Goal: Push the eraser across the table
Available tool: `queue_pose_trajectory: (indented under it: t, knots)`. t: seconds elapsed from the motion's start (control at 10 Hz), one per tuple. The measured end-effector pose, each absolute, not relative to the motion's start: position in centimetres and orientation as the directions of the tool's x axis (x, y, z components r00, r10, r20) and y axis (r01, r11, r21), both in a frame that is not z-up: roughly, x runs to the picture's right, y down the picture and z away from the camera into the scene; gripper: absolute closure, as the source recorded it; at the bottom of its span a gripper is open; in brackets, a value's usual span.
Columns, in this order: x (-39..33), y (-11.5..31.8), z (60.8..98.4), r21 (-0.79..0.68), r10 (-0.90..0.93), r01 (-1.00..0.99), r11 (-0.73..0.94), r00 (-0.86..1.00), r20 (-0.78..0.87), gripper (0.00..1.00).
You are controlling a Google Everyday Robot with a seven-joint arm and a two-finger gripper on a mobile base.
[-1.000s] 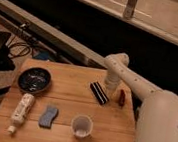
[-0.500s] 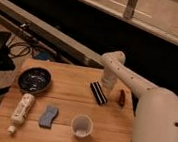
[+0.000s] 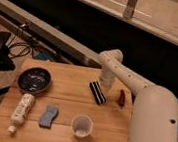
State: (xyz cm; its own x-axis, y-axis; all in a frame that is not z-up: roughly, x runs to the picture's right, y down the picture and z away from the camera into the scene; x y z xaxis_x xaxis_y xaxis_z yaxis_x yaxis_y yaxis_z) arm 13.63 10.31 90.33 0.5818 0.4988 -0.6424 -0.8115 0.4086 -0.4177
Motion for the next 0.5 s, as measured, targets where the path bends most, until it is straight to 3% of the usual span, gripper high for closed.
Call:
queue_pose_trajectory:
  t: [0.5]
  knots:
    - [15.6, 8.0, 91.7, -0.313, 0.534, -0.845, 0.433, 0.520, -0.666, 1.00]
